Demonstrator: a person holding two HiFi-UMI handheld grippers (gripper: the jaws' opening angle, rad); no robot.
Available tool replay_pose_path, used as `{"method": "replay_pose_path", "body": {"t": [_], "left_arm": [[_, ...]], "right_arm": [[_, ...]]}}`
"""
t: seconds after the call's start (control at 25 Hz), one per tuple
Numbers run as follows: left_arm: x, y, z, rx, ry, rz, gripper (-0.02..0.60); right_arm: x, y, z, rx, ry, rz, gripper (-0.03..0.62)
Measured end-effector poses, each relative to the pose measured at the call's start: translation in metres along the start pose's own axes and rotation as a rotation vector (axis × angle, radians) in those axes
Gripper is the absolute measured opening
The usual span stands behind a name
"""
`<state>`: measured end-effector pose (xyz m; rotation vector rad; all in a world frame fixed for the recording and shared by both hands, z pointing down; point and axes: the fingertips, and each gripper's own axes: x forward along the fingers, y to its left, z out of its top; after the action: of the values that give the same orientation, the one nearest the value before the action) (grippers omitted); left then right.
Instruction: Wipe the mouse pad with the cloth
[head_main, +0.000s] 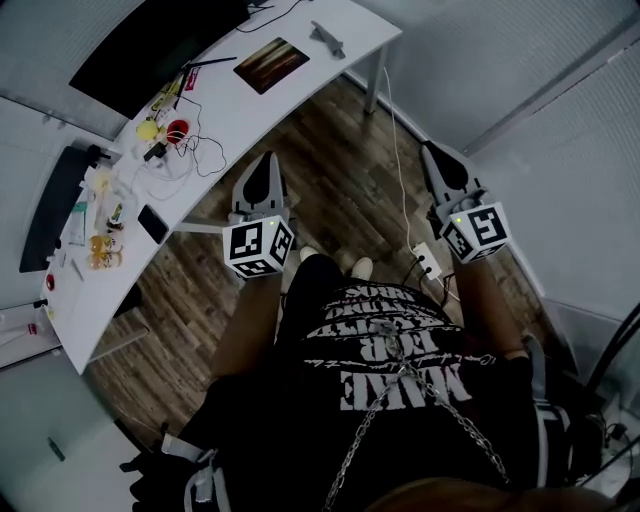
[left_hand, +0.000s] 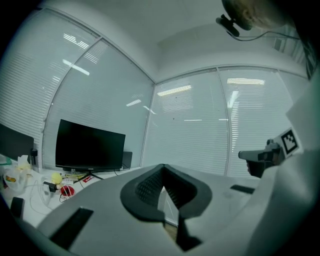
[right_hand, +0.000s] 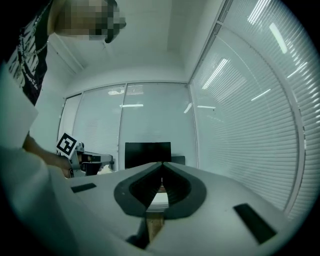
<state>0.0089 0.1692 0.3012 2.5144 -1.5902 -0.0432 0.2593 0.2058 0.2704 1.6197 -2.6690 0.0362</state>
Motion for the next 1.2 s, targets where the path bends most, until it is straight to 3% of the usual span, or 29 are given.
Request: {"method": "replay_pose_path", "body": {"t": [0.2, 0.36, 0.76, 1.04, 1.2], "left_arm": [[0.018, 0.005, 0.004, 0.043, -0.006, -0.033, 0.006], [0.038, 0.031, -0.001, -0.017, -0.004, -0.022, 0.006], [0.126, 0.087, -0.009, -0.065, 0.025, -0.049, 0.006], [0.18, 0.108, -0.015, -0.078, 0.05, -0.089, 0.006], [0.204, 0.116, -0.013, -0.134, 0.061, -0.113, 0.006]], "right_arm": [[0.026, 0.002, -0.008, 0.007, 0.021, 0.033, 0.0], [0.052, -0.001, -0.014, 0.016, 0.039, 0.024, 0.0], [0.14, -0.028, -0.023, 0.005, 0.071, -0.007, 0.001], [0.189, -0.045, -0.032, 0.025, 0.097, -0.027, 0.0], [0.21, -0.06, -0.025, 0.0, 0.079, -0.076, 0.002]]}}
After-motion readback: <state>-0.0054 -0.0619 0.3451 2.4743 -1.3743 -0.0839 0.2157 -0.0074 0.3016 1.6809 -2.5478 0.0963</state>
